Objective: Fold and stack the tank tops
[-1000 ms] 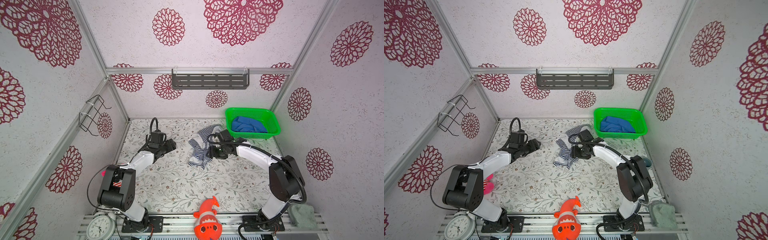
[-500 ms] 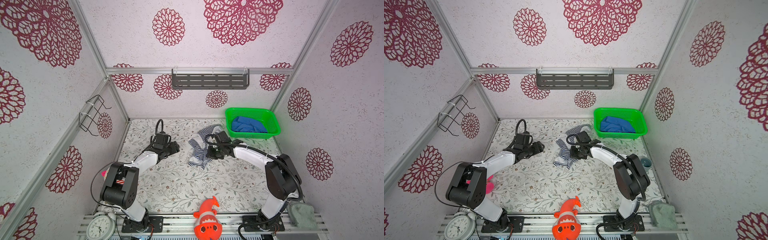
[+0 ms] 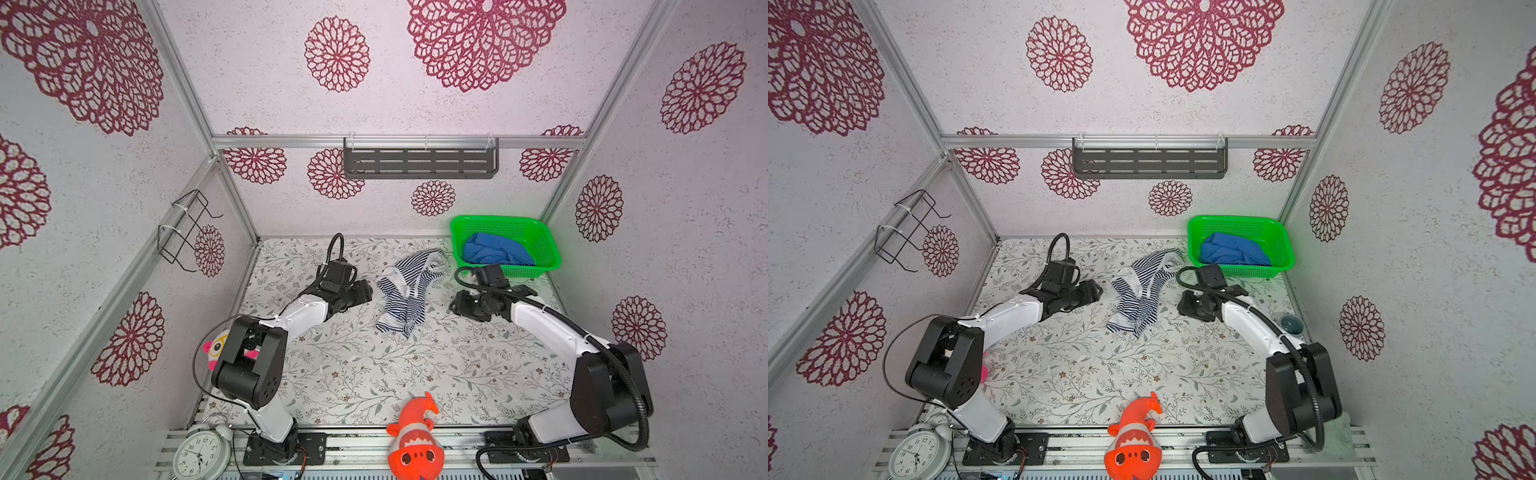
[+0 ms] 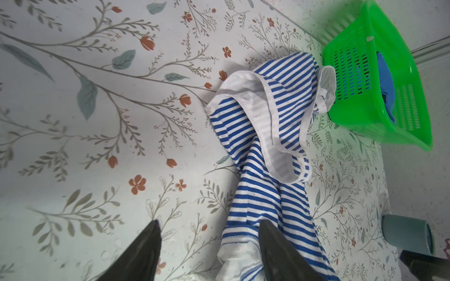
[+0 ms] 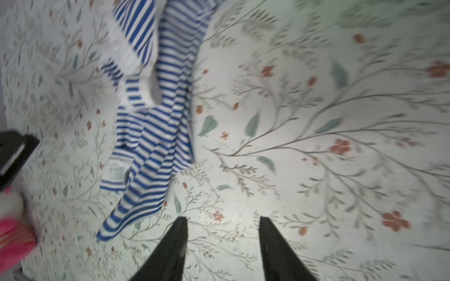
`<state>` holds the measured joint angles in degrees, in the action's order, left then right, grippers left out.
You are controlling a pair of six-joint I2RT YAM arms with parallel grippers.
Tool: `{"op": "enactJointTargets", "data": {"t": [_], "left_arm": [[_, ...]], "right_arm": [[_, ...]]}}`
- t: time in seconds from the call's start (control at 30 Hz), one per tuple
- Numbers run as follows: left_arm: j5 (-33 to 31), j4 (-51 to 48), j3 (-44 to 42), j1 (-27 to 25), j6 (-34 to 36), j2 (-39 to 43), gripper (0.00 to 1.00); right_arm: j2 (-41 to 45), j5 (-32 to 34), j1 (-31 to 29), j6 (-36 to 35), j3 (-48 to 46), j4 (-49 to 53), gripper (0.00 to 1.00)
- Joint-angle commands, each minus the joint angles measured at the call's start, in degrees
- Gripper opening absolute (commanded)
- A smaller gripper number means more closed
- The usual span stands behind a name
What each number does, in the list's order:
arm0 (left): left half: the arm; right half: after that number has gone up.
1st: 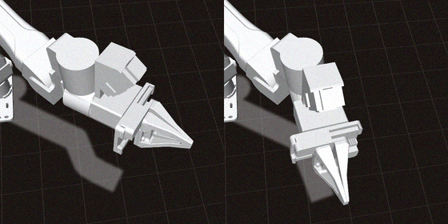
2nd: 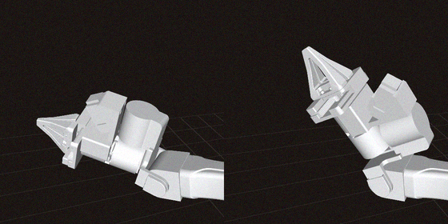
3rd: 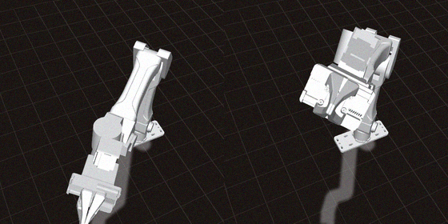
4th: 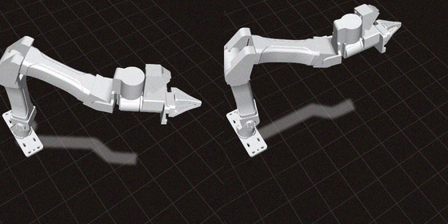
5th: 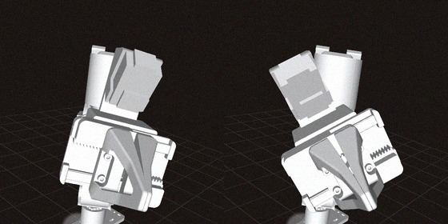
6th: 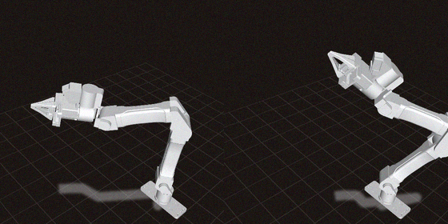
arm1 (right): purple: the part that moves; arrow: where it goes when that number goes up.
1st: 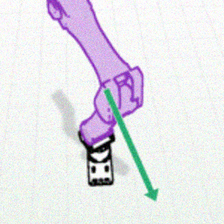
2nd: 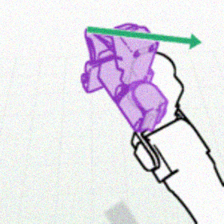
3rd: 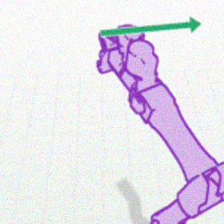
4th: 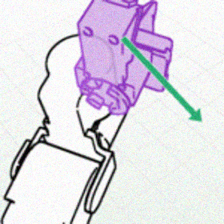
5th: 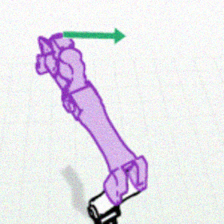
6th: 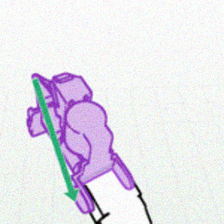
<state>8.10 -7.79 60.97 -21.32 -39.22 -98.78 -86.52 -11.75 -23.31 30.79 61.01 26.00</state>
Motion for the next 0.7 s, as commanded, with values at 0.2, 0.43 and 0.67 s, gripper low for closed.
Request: {"op": "enactJointTargets", "data": {"t": [0.2, 0.43, 0.67], "left_arm": [[-1.2, -6.1, 7.3, -4.4, -0.6, -8.0, 0.55], [0.0, -4.0, 10.0, -5.5, -2.6, -12.0, 0.54], [1.6, -2.8, 10.5, -5.7, -3.0, -12.3, 0.56]], "right_arm": [[-8.3, -8.8, -9.9, 6.6, 3.2, -11.1, 0.72], [-10.4, -6.7, -10.5, 6.1, 2.9, -10.2, 0.37], [-8.7, -2.9, -9.1, 5.1, 2.1, -10.1, 0.00]]}}
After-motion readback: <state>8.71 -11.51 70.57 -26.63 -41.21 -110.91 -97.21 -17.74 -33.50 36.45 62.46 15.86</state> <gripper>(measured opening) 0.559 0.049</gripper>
